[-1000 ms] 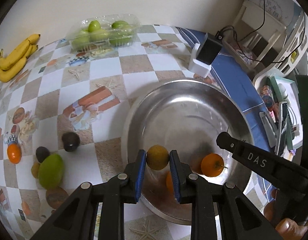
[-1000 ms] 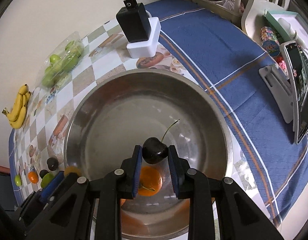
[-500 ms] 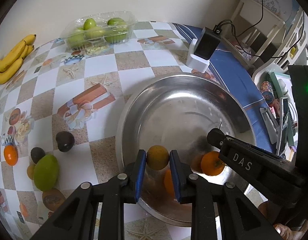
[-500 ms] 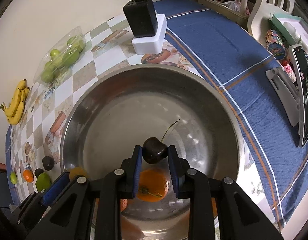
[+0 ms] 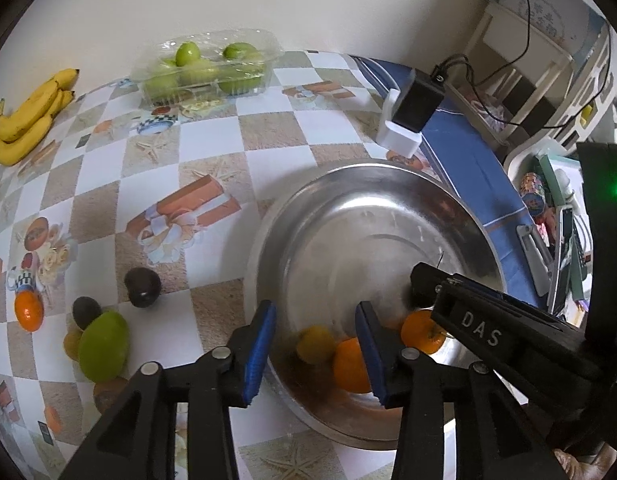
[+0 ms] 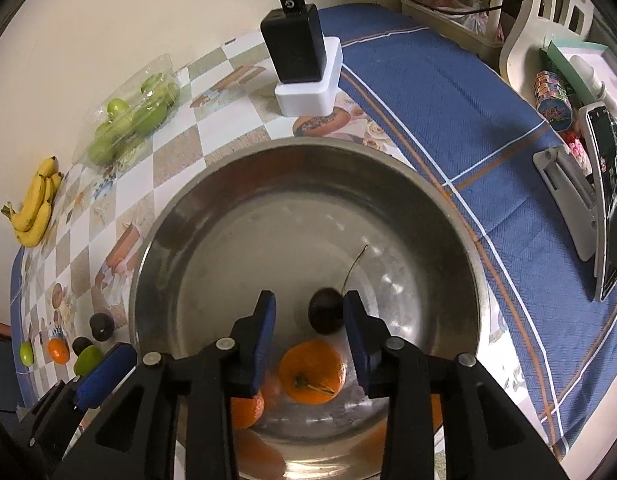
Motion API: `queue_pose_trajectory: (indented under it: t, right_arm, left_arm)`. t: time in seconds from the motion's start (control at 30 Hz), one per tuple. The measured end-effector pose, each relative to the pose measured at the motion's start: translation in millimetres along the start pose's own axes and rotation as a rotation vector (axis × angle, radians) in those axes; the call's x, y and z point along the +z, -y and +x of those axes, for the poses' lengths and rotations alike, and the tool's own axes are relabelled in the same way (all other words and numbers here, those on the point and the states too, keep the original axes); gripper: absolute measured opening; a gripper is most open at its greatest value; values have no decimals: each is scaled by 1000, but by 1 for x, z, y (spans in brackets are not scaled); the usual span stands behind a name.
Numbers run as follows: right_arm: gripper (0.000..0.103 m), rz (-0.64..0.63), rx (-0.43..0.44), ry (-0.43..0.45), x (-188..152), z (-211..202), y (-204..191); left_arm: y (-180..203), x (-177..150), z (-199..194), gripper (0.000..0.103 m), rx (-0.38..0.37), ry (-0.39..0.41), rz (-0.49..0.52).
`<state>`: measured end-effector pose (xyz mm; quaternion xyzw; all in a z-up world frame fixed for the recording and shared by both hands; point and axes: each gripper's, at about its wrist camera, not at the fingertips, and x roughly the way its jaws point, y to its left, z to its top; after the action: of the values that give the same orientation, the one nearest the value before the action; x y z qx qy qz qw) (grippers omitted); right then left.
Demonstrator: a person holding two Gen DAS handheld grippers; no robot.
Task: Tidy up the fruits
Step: 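Open the left tool to drop the yellow fruit while the right releases the cherry, then withdraw both open tools back toward the fruit pile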
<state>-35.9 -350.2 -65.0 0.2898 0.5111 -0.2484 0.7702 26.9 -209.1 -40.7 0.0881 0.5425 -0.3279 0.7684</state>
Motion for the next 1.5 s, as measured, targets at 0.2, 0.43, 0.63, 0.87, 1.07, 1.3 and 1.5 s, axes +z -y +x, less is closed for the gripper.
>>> queue_pose_trajectory:
  t: [0.2,0.43,0.63,0.87,1.07,1.3,1.5]
  right_arm:
    - [49,-15,4,-6,-1,0,-4]
    - [50,-44,0,-14,-3,1,-10]
    - [50,-88,11,-18,-5,-1,-23]
    - [50,-130,42,-4,-6,-13,-39]
    - [73,-146,43,3,-7,-13,-42]
    - [81,-158,41,-1,-9,-6,-43]
    - [97,-167,40,2,-10,-5,-46]
  left_arm:
    - [-23,3,-5,49,26,-7,-88]
    - [-63,5,-14,55,100,-9,-218]
    - [-101,-1,-23,56,156,-6,-313]
    - [-129,-5,-35,57,187,13,-381]
    - [-137,-7,-35,81,213,12,-403]
    - [-143,-10,-30,89,250,2,-414]
    - [-148,-12,-33,103,293,22,-422]
